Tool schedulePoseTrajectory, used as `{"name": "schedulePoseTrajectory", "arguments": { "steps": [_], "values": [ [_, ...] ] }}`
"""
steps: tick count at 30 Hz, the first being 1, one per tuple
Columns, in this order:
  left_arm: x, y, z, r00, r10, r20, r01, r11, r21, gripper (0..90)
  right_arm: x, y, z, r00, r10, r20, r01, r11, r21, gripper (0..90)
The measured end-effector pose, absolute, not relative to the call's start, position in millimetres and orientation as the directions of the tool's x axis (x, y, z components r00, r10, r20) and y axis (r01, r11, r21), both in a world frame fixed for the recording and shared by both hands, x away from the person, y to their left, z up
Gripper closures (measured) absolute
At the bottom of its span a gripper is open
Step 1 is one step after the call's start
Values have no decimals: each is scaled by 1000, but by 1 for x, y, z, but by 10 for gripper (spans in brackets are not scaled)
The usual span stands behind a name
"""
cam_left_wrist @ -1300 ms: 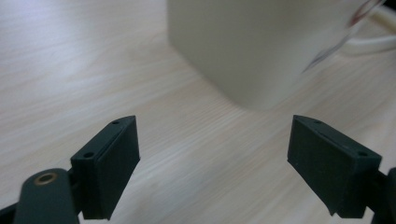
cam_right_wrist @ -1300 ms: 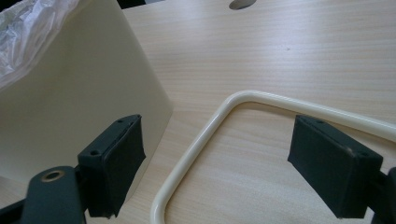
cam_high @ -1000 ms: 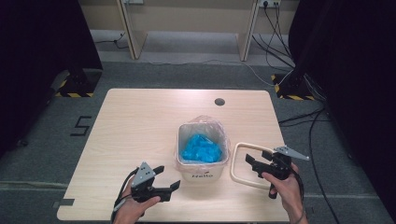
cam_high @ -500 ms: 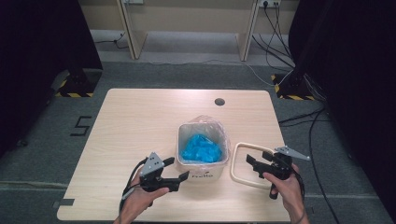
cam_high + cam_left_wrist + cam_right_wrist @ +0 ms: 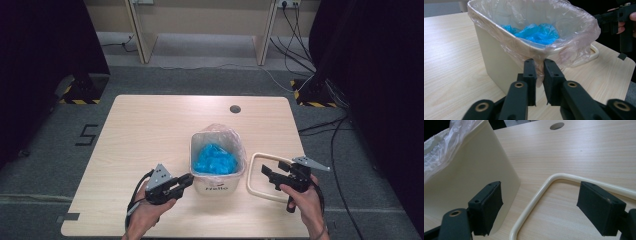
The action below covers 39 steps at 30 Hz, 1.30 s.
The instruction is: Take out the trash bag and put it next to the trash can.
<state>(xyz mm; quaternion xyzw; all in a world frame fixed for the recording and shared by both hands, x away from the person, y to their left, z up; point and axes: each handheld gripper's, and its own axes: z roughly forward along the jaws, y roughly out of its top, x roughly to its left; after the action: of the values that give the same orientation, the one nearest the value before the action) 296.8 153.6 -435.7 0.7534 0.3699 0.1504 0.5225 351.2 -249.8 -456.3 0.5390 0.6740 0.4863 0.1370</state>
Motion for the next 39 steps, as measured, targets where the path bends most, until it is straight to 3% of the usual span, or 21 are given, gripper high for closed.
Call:
{"name": "schedulePoseTrajectory", "arguments": {
  "steps": [10,22,33,39],
  "values": [
    [295,156,-432,689,711,-143,380,-186,906,873,353,-238,-445,-421,850,316,560,-31,828,188],
    [295,157,-428,698,702,-141,382,-199,903,878,360,-223,-432,-459,836,301,541,-6,841,159],
    [296,158,-426,698,697,-162,399,-191,897,878,383,-199,-396,-511,826,238,497,58,866,144],
    [297,159,-426,702,694,-163,400,-195,895,877,405,-180,-385,-535,820,203,507,119,854,214]
  ]
}}
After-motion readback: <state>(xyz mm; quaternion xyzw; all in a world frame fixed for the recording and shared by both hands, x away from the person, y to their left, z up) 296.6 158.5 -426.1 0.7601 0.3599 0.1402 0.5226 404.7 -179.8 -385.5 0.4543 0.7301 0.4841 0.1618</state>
